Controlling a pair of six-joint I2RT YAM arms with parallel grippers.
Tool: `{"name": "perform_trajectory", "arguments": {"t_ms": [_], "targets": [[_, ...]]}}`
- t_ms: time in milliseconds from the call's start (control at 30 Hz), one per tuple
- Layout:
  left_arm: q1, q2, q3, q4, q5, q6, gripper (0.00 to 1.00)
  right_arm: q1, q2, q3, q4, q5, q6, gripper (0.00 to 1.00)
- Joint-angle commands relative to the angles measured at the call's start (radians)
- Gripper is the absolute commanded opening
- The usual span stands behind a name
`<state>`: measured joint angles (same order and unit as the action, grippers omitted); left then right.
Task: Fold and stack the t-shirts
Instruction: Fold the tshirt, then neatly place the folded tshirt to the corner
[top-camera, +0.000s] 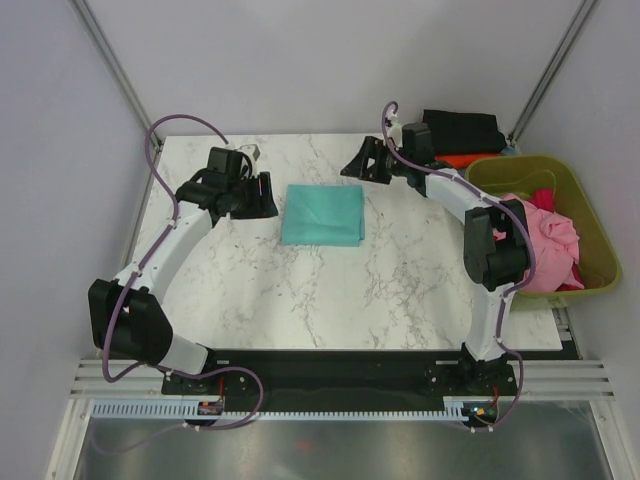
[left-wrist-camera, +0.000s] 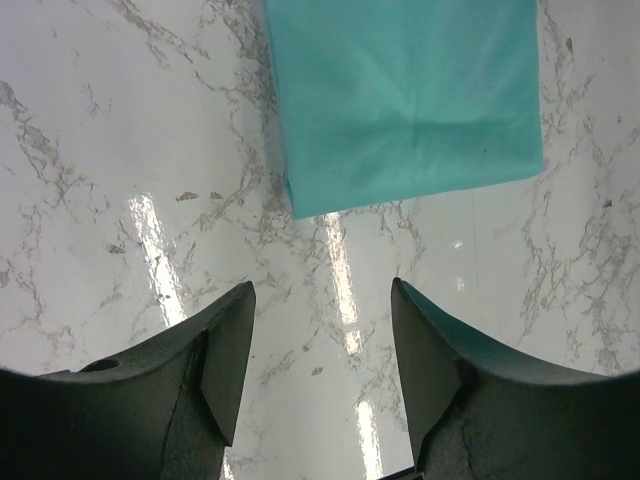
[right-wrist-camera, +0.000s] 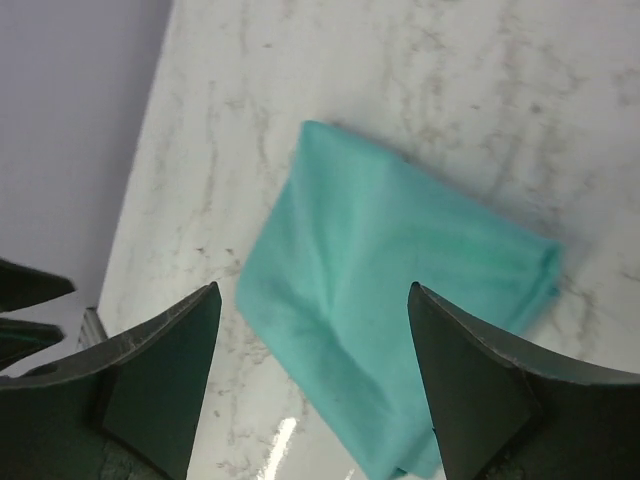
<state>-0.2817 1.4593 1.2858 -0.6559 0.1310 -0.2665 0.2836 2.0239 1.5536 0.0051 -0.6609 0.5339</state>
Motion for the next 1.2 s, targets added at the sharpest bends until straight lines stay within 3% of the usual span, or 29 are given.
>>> {"name": "perform_trajectory", "arguments": {"t_ms": [0,167,633,800,867,900,1033,1067,1167], "targets": [[0.003,-0.019,-0.003,0.025,-0.016,0.044,0.64,-0.015,0.015,-0.033,-0.157,0.156,-0.116,0.84],[0.001,-0.008,-0.014,0.027,-0.022,0.041,0.64,-0.03,0.053,-0.036,-0.189,0.236,-0.156,0.84],[-0.002,-0.008,-0.02,0.027,-0.019,0.035,0.63,-0.006,0.251,0.022,-0.16,0.221,-0.1,0.84],[-0.004,-0.019,-0.022,0.027,-0.014,0.038,0.63,0.025,0.277,0.017,-0.126,0.216,-0.068,0.79],[-0.004,-0.027,-0.022,0.027,-0.007,0.038,0.63,0.032,0.294,0.013,-0.113,0.204,-0.061,0.7],[-0.004,-0.03,-0.02,0.027,-0.005,0.038,0.63,0.031,0.303,0.007,-0.103,0.198,-0.057,0.6],[-0.004,-0.04,-0.023,0.029,0.005,0.038,0.63,0.031,0.306,-0.047,-0.014,0.17,-0.029,0.36],[-0.004,-0.042,-0.023,0.029,0.01,0.038,0.63,0.031,0.306,-0.068,0.03,0.138,-0.02,0.23],[-0.005,-0.047,-0.023,0.029,0.018,0.035,0.63,0.029,0.306,-0.119,0.183,0.061,0.033,0.0]]}}
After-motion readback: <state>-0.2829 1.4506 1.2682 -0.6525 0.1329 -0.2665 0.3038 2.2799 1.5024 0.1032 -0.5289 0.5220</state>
